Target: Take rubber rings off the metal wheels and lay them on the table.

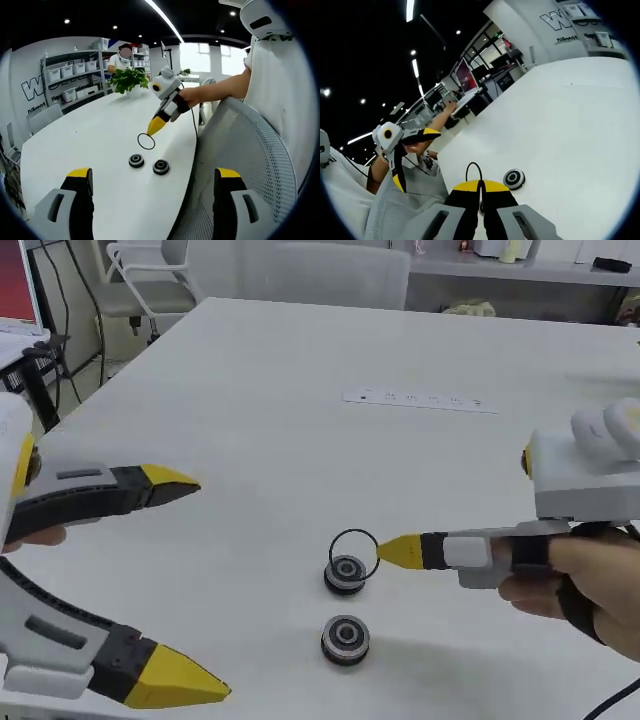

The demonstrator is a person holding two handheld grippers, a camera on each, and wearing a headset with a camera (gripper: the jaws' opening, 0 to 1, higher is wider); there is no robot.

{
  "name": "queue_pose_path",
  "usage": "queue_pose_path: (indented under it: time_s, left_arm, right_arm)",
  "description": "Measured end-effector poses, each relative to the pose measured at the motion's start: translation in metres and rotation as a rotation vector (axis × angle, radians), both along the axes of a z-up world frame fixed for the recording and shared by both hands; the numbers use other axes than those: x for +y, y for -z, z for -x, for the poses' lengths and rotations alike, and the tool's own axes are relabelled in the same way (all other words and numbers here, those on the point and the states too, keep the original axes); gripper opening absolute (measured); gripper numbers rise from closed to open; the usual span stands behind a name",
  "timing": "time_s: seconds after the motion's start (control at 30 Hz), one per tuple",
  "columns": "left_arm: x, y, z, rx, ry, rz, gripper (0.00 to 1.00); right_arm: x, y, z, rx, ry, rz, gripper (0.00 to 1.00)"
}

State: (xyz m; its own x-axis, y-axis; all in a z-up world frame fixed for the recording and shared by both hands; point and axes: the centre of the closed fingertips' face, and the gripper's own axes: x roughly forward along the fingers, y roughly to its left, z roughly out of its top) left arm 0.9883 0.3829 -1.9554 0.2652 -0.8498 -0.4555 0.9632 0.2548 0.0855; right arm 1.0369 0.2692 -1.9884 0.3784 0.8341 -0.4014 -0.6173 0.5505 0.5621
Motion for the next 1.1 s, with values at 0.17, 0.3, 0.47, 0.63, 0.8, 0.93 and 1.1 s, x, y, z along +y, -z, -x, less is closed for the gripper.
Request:
queue_pose_path:
  time_s: [0.17,0.3,0.47,0.63,0.8,0.93,1.1]
  left_arm:
    - [0.012,0.01,0.006,0.032,-0.054,0.012,0.99]
    - [0.018,0.022,0.009,0.056,-0.087,-0.01,0.99]
    - [0.016,0.023,0.009,0.058,-0.091,0.002,0.99]
    - [0.016,0.023,0.007,0.054,-0.097,0.009,0.99]
    - [0.016,0.029,0.009,0.068,-0.091,-0.007,0.99]
    - [0.016,0.03,0.009,0.079,-0.097,0.0,0.99]
    - [0.017,0.027,0.005,0.078,-0.124,0.03,0.97]
  right_arm:
    - [0.004,-0.006,0.0,-0.02,-0.006,0.0,0.0]
    - [0.01,-0.01,0.003,-0.035,-0.031,0.0,0.0]
    - [0.019,-0.01,0.007,-0.059,-0.065,0.029,0.0]
    - [0.027,-0.01,0.011,-0.08,-0.092,0.049,0.0]
    - [0.038,-0.006,0.015,-0.095,-0.127,0.074,0.0]
    - [0.048,0.0,0.021,-0.107,-0.167,0.101,0.0]
    - [0.057,0.009,0.027,-0.111,-0.206,0.138,0.0]
